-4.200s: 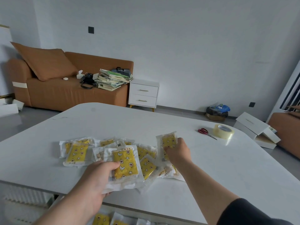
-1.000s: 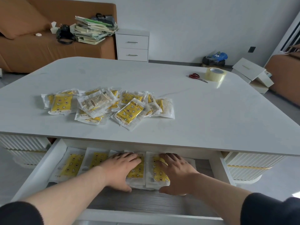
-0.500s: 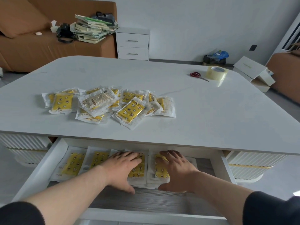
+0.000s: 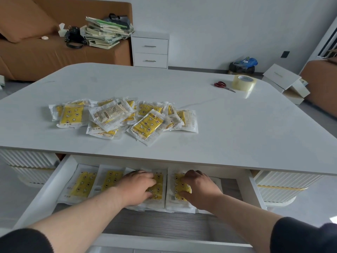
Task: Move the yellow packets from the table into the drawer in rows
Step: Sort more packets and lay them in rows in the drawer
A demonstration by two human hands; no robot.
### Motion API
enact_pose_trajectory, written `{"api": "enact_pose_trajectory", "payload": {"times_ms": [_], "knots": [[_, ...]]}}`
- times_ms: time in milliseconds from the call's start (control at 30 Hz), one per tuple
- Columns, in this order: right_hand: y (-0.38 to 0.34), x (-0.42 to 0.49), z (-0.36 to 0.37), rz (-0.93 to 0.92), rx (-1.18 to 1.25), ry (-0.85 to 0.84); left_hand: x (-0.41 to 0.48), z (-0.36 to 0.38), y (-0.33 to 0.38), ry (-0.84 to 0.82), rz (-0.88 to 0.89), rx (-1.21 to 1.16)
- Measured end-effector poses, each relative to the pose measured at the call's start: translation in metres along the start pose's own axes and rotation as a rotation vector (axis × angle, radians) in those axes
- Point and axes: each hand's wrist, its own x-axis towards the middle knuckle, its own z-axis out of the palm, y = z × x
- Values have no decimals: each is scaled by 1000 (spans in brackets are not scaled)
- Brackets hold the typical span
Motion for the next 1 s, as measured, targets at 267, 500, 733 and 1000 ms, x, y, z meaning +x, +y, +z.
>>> {"api": "enact_pose_trajectory", "payload": {"times_ms": [267,500,733,1000], "knots": [[-10,2,-8,24,-50,-40,-2,-3,2,-11,-12,56],[-34,-7,-53,72,157,-103,-22,-45,16,2,-44,-33],[-60,-10,-111,50,458,-140,-49,-114,9,171,-51,-170],[-75,26,-131,38,542,56,-24,-136,-73,685,-436,-332]]}}
